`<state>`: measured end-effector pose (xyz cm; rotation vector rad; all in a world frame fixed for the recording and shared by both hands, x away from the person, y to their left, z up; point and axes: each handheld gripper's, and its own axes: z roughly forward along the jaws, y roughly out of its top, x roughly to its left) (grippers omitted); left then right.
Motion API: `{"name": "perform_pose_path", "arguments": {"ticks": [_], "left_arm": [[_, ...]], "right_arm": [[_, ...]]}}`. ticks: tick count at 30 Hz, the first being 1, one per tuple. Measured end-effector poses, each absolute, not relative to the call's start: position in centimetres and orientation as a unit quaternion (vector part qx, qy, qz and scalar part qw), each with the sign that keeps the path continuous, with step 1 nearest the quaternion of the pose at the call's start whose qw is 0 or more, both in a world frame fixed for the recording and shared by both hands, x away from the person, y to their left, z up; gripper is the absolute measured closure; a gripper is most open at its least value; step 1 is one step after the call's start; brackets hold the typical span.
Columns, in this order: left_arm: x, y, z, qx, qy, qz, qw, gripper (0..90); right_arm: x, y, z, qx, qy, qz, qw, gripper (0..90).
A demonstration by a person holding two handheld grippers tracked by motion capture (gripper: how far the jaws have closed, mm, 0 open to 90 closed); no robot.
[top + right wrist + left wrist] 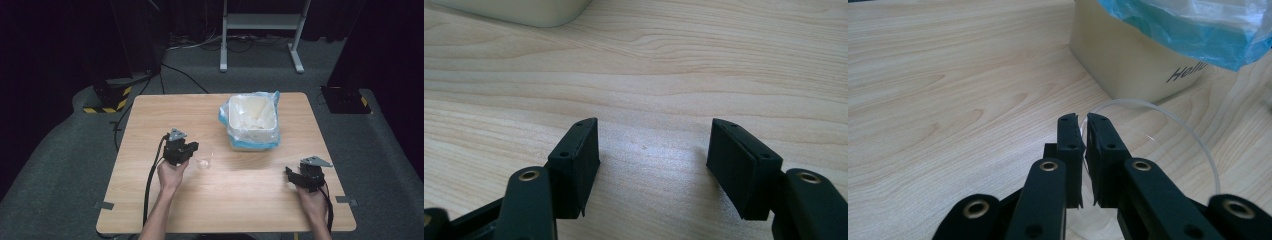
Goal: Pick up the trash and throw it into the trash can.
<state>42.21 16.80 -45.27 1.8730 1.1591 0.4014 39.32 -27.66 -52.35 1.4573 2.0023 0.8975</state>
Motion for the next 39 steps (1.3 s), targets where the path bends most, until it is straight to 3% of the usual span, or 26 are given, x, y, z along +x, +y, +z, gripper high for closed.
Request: {"name": "perform_pose_path", "arguments": {"ticks": [39], "left_arm": [[42.2,17.3,-41.9,0.746,0.45,0.159,0.464,85.7]], "right_arm": [[39.3,-27.7,-52.3,0.536,0.736,0.33,0.251,37.1]]}}
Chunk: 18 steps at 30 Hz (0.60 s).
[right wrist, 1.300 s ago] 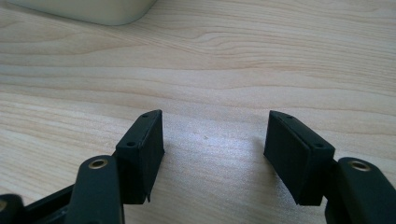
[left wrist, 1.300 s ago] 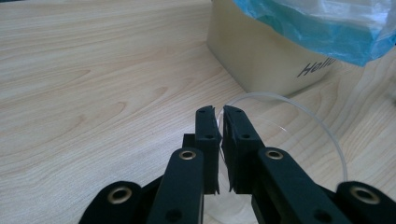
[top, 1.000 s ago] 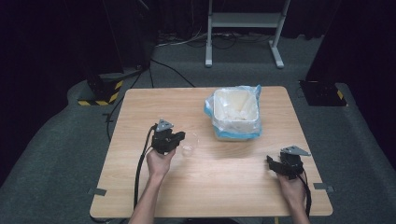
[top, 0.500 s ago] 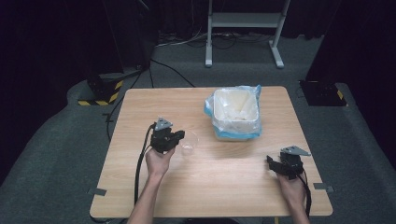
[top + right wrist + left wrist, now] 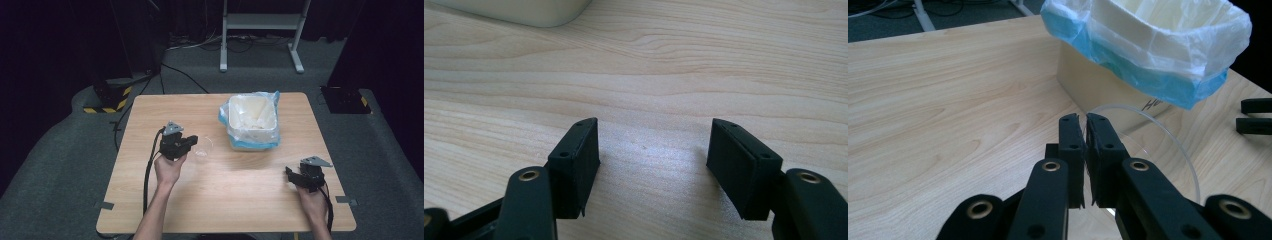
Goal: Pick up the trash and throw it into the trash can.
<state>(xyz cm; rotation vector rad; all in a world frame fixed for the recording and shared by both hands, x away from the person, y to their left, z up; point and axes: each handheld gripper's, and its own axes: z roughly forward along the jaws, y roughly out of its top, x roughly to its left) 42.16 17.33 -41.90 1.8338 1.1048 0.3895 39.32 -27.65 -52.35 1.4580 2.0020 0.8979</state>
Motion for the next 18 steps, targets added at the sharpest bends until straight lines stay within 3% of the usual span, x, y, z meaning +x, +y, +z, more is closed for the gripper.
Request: {"name": "perform_pose_path", "arguments": {"ticks": [18], "left_arm": [[43.5,17.1,-38.2,0.735,0.435,0.15,0.498,85.8]], "right_arm": [[39.3,-27.7,-52.3,0.536,0.736,0.33,0.251,37.1]]}}
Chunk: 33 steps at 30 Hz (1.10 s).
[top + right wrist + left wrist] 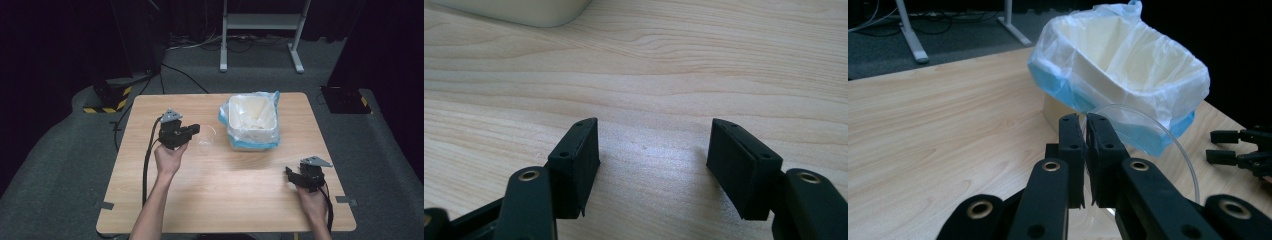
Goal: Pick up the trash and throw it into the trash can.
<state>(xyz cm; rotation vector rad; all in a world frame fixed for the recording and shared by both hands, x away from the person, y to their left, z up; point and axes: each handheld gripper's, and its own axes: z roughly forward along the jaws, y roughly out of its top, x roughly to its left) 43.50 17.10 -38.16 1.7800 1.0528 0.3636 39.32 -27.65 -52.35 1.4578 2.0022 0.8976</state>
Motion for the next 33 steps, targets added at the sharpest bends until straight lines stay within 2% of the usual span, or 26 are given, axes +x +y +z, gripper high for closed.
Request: {"name": "perform_pose_path", "arguments": {"ticks": [33], "left_arm": [[46.5,14.5,-32.4,0.728,0.4,0.132,0.541,85.7]], "right_arm": [[39.3,-27.6,-52.3,0.535,0.736,0.33,0.251,37.0]]}}
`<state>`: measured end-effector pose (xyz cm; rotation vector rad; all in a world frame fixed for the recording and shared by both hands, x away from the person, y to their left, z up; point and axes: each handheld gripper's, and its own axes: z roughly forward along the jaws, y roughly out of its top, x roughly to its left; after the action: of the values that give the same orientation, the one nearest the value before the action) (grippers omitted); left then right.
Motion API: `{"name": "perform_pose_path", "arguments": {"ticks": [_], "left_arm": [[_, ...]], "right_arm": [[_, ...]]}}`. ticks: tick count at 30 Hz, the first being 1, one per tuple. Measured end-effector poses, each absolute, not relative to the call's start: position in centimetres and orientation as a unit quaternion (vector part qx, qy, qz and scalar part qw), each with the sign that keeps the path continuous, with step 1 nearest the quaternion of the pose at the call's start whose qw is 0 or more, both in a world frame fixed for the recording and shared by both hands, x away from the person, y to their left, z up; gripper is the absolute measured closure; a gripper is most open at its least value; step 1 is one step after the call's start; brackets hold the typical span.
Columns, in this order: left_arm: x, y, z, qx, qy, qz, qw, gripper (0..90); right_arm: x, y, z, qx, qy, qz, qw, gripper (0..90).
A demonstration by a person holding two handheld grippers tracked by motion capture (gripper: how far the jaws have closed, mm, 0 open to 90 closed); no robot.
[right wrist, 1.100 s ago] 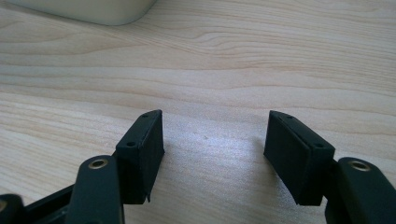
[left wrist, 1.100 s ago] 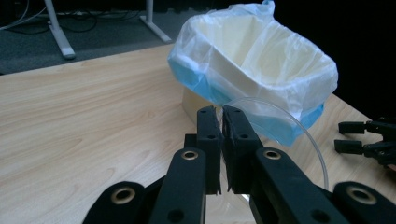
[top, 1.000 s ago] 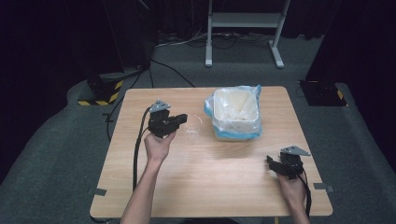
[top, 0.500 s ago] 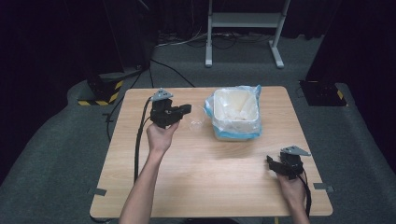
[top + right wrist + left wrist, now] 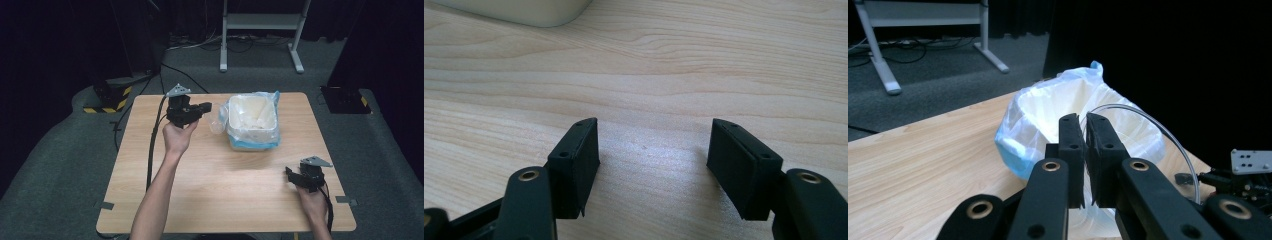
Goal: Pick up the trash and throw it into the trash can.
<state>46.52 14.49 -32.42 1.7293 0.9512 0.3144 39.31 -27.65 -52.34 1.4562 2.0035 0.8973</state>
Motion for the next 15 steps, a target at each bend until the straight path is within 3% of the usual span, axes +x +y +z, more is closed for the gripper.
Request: {"name": "perform_pose_path", "arguments": {"ticks": [15], "left_arm": [[48.3,12.6,-31.6,0.732,0.394,0.127,0.542,85.7]], "right_arm": [[39.3,-27.6,-52.3,0.535,0.736,0.33,0.251,37.0]]}}
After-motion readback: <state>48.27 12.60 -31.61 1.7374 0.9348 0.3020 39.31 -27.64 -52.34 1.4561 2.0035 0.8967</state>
